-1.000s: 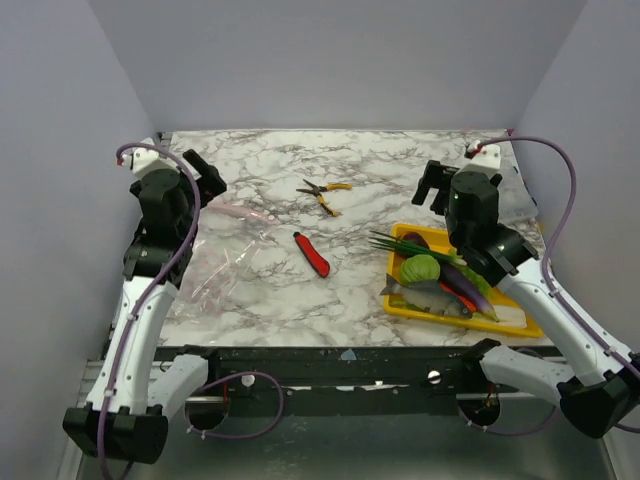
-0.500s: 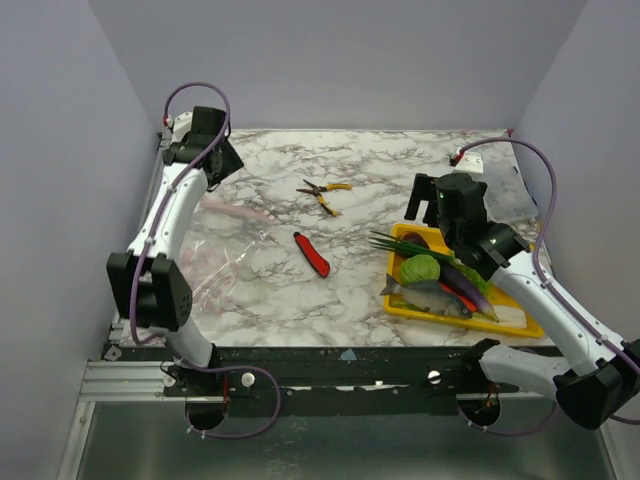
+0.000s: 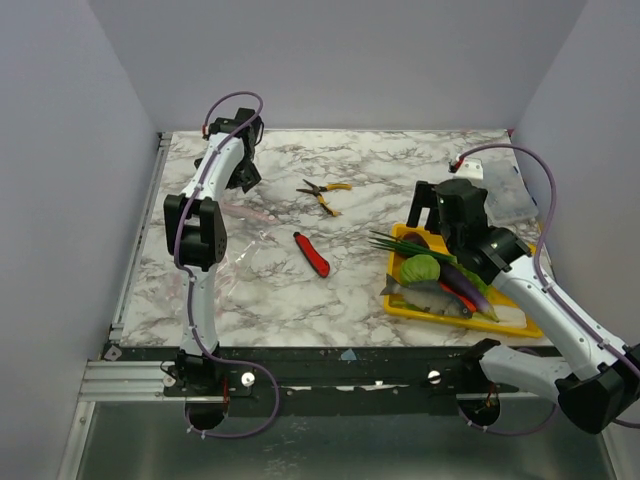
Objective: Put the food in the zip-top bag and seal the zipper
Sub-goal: Pick up the zipper food storage bag at the center of the board.
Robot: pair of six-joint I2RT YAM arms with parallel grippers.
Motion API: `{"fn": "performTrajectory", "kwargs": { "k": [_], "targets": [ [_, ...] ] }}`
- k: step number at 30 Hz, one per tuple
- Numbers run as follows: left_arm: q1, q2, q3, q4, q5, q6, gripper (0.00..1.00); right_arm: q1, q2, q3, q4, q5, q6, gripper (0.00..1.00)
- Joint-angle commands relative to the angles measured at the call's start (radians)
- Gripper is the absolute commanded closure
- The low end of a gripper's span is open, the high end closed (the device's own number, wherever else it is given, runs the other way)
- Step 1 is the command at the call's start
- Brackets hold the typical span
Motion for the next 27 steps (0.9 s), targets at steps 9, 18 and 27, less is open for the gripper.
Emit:
{"fn": "performTrajectory", "kwargs": {
  "k": [9,18,27],
  "targets": [
    [-0.002,0.067,-0.02,-0.087,-0.02,-0.006,0.11,-0.001,-0.01,-0.034,0.024,-0.061,0.011,0.0],
    [-0.005,0.072,-0.068,-0.077,-0.004,0.04,0.19,-0.001,-0.013,-0.046,0.023,-0.07,0.02,0.0],
    [-0.007,-0.068,-0.318,0.046,0.008,0.075,0.66,-0.001,-0.019,-0.063,0.048,-0.088,0.024,0.0]
  ]
}}
